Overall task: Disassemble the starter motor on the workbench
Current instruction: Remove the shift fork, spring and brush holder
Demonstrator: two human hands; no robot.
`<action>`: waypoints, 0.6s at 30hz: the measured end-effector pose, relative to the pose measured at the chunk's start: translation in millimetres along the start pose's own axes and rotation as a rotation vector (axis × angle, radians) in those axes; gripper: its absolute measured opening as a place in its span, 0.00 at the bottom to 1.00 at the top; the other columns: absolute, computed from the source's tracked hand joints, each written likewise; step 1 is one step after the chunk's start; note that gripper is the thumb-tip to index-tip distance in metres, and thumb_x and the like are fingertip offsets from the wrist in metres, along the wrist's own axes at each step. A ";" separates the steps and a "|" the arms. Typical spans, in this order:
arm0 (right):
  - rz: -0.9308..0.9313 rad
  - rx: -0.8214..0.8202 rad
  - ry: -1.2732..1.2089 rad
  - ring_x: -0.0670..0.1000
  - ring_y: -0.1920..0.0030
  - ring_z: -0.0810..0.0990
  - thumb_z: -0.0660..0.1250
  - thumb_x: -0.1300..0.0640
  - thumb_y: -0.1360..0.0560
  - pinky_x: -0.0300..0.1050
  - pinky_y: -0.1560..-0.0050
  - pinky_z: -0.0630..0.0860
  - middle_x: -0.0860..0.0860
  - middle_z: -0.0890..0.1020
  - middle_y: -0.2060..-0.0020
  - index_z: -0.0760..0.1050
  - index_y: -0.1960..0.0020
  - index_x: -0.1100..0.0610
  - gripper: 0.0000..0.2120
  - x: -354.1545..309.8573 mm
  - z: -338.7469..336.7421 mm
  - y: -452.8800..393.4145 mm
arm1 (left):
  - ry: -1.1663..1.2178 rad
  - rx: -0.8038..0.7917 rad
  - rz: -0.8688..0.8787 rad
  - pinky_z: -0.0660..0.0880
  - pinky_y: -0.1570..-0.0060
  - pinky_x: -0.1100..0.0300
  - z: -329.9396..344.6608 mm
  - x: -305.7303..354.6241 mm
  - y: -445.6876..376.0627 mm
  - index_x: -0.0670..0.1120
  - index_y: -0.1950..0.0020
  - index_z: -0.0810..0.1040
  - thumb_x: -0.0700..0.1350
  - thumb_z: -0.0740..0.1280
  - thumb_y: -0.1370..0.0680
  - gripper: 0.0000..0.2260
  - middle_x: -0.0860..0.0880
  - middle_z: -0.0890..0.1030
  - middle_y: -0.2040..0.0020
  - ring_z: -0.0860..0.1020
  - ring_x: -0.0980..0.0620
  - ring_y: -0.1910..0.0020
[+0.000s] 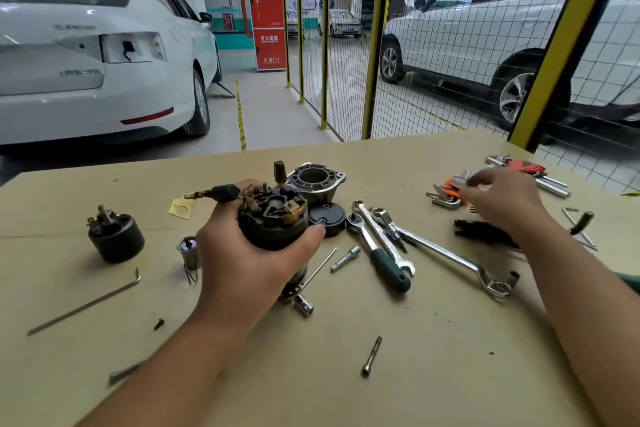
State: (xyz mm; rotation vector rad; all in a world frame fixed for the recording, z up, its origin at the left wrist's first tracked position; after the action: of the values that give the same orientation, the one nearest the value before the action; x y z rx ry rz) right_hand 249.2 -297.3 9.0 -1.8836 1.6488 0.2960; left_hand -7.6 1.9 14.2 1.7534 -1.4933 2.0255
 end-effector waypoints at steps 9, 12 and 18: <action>0.346 -0.243 0.386 0.59 0.54 0.80 0.69 0.57 0.24 0.48 0.59 0.75 0.60 0.81 0.53 0.78 0.42 0.63 0.13 100.7 -32.8 -94.4 | 0.044 -0.031 0.008 0.74 0.52 0.76 22.5 8.8 9.0 0.56 0.47 0.79 0.57 0.81 0.39 0.24 0.66 0.83 0.51 0.82 0.66 0.50; 0.304 -0.234 0.476 0.55 0.61 0.78 0.72 0.57 0.26 0.45 0.66 0.73 0.57 0.80 0.61 0.78 0.52 0.62 0.09 101.0 -30.7 -101.8 | 0.017 -0.053 0.025 0.75 0.52 0.76 29.6 8.2 8.8 0.57 0.47 0.79 0.57 0.85 0.40 0.27 0.67 0.83 0.51 0.82 0.67 0.50; 0.193 -0.300 0.393 0.55 0.64 0.85 0.79 0.59 0.31 0.47 0.68 0.83 0.56 0.85 0.64 0.81 0.55 0.58 0.09 80.8 -43.9 -92.7 | -0.011 -0.031 -0.026 0.80 0.47 0.63 37.3 2.1 10.1 0.59 0.46 0.79 0.58 0.86 0.41 0.27 0.63 0.84 0.49 0.83 0.64 0.49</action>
State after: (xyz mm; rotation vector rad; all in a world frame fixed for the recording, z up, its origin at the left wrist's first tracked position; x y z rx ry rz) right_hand 344.1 -385.1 27.3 -2.1040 2.1573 0.2761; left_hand 12.4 -30.1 5.1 1.7653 -1.4887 1.9728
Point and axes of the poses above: each hand's wrist, its own y-axis away from the middle knuckle, its own z-axis out of the palm, x = y × z, the point moved 2 cm from there along -y, towards the middle knuckle
